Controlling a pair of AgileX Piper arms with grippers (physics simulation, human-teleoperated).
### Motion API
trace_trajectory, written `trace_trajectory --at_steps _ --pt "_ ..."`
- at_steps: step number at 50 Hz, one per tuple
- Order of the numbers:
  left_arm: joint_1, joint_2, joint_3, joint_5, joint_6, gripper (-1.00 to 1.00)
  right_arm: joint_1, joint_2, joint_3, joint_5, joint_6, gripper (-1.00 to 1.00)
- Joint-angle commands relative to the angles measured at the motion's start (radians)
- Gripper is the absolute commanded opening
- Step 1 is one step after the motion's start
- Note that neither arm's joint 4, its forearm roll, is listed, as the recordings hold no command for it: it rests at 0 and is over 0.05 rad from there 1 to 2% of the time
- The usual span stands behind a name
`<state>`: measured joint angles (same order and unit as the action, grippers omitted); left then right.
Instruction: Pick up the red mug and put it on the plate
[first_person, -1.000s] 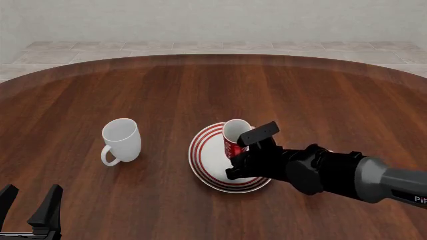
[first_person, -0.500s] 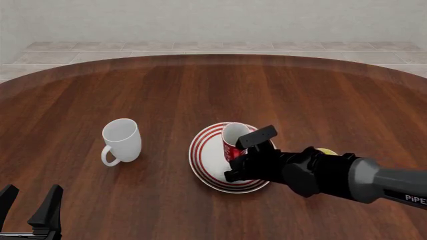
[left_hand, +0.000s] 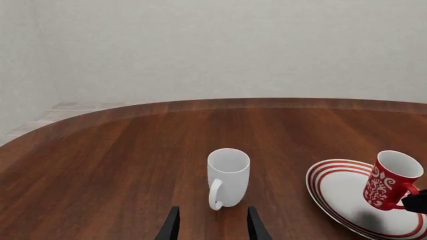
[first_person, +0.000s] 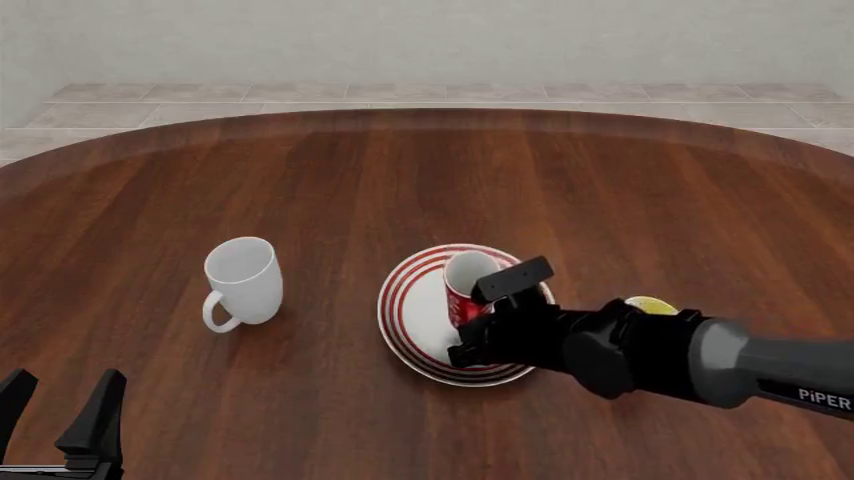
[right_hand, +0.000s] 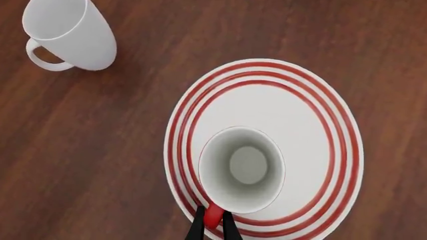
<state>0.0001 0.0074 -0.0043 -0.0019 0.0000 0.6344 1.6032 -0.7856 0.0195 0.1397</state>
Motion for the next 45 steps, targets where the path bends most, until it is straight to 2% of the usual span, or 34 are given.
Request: trace_trajectory --at_steps 1,45 --pt "0.0 0.0 0.0 0.0 0.0 1.0 -0.002 0.003 0.005 -0.011 0.01 -1.0" --pt "0.0 0.0 0.0 0.0 0.0 1.0 -0.001 0.024 -0.002 -0.003 0.017 -1.0"
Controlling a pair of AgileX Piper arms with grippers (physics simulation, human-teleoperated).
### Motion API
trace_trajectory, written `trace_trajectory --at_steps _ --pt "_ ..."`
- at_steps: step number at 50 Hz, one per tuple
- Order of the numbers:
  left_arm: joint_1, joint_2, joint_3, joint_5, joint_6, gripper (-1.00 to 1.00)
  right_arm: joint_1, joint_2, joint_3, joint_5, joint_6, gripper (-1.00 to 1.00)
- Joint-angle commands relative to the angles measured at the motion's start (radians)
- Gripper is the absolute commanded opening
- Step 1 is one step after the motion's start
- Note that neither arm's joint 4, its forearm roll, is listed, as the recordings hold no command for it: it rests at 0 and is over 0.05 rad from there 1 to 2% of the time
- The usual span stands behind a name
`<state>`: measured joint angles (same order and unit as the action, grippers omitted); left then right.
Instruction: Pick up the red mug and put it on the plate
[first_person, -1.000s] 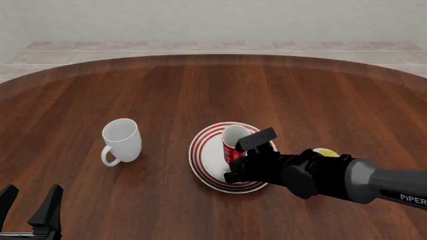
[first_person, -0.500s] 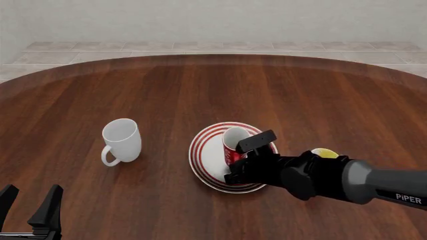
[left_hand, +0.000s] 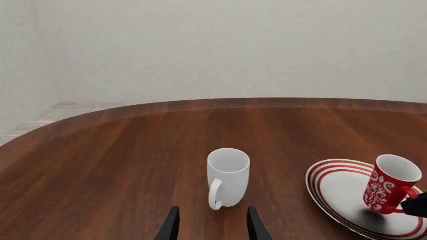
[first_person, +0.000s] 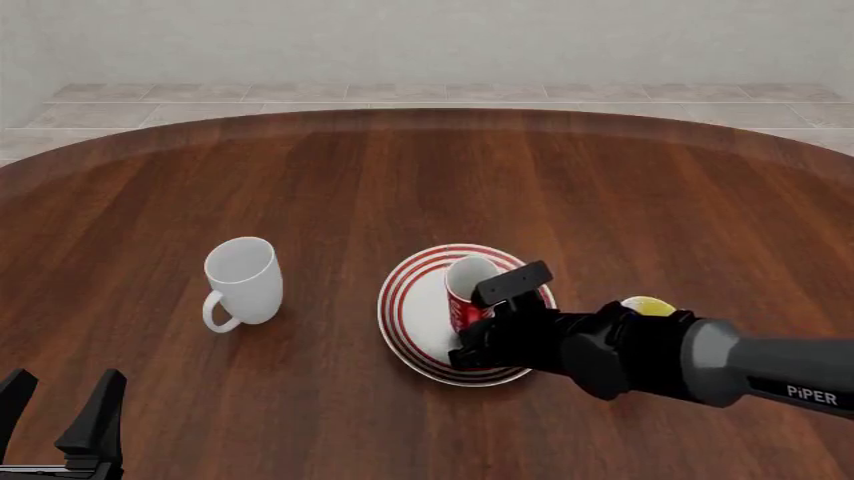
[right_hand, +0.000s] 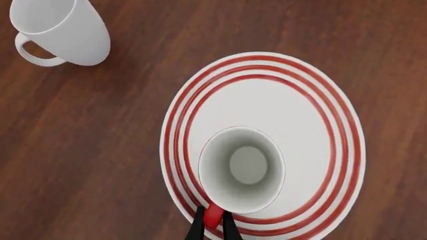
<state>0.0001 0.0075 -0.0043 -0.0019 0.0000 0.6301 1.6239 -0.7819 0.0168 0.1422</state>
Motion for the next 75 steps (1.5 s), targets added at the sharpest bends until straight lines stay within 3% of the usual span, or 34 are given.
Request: trace_trajectory --at_steps 1,61,62,75 --pt "0.0 0.0 0.0 0.0 0.0 1.0 0.004 0.004 -0.006 -0.001 0.014 -1.0" --pt "0.0 0.0 0.0 0.0 0.0 1.0 -0.014 0.012 0.001 -0.001 0.016 -1.0" --pt "0.0 0.0 0.0 0.0 0.0 1.0 -0.011 0.013 0.001 0.0 0.025 1.0" --pt "0.0 0.0 0.0 0.0 0.0 1.0 -0.017 0.005 0.0 0.006 0.017 1.0"
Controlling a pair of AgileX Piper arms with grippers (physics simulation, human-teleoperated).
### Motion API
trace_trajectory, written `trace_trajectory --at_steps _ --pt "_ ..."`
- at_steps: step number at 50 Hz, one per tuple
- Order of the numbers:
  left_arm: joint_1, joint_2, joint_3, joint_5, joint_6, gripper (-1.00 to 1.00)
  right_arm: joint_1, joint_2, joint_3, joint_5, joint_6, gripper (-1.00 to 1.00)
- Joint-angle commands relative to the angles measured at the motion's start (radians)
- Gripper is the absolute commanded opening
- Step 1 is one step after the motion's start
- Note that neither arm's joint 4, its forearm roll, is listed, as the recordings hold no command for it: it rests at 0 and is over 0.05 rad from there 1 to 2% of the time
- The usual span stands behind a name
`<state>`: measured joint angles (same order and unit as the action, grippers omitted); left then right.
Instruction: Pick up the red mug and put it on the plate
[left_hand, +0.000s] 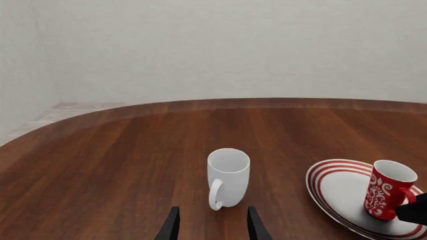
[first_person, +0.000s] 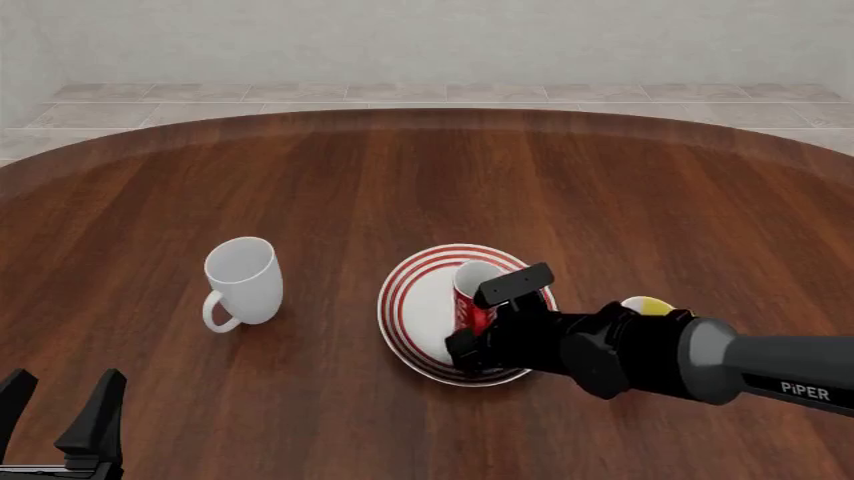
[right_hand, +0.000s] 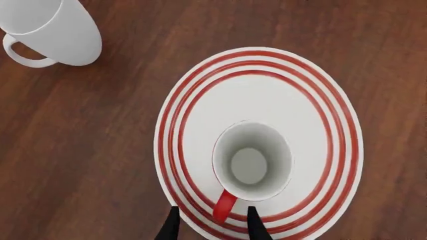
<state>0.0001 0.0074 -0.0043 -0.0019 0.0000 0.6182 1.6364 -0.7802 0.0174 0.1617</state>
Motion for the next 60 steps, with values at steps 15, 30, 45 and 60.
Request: trace_trajectory --at_steps 15,30,45,60 --pt "0.0 0.0 0.0 0.0 0.0 1.0 -0.003 -0.006 -0.004 0.013 0.002 1.0" --pt "0.0 0.0 0.0 0.0 0.0 1.0 -0.022 -0.032 0.007 0.032 0.003 1.0" --pt "0.0 0.0 0.0 0.0 0.0 1.0 -0.035 -0.156 0.059 0.082 -0.012 1.0" --pt "0.0 0.0 0.0 0.0 0.0 1.0 -0.026 -0.333 0.101 0.174 -0.011 1.0"
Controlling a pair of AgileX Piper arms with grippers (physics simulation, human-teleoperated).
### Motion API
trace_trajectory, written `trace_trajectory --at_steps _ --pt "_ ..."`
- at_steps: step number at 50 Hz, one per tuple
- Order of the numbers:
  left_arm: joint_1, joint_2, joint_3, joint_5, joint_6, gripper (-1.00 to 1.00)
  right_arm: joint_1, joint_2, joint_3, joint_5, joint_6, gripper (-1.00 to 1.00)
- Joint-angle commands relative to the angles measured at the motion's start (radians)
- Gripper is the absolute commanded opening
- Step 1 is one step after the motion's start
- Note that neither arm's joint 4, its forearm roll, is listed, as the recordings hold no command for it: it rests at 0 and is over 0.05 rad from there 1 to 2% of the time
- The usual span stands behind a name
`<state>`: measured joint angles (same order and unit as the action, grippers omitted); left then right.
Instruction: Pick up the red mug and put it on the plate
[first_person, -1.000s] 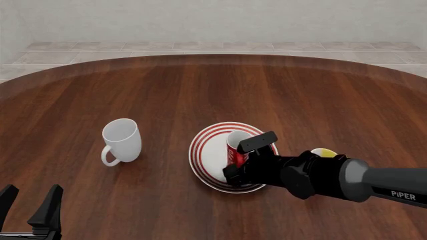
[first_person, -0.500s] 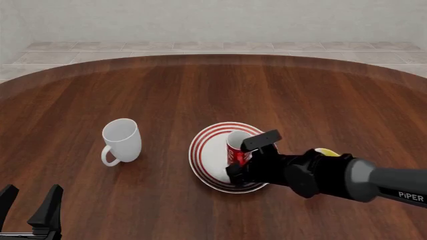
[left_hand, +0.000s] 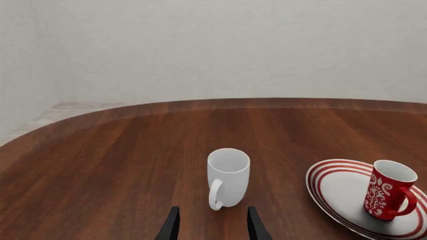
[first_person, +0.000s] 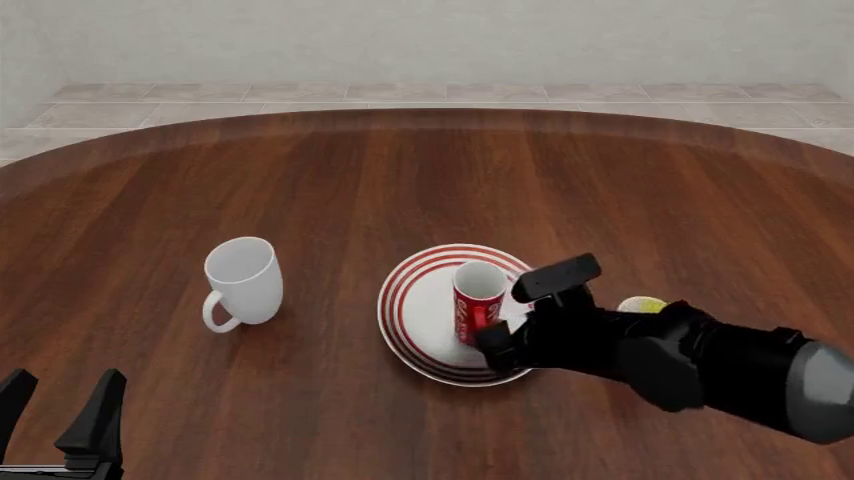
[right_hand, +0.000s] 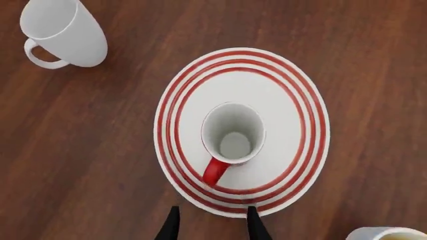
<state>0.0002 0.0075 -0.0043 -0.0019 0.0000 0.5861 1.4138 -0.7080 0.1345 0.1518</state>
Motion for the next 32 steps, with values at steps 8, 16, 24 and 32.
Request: trace_trajectory --at_steps 8,16,24,32 --pt "0.0 0.0 0.0 0.0 0.0 1.0 0.007 -0.217 0.06 0.112 0.007 1.0" --pt "0.0 0.0 0.0 0.0 0.0 1.0 0.01 -0.333 0.073 0.185 0.01 1.0" --pt "0.0 0.0 0.0 0.0 0.0 1.0 -0.026 -0.511 0.084 0.296 0.008 1.0" --pt "0.0 0.0 0.0 0.0 0.0 1.0 -0.065 -0.684 0.094 0.411 0.005 1.0"
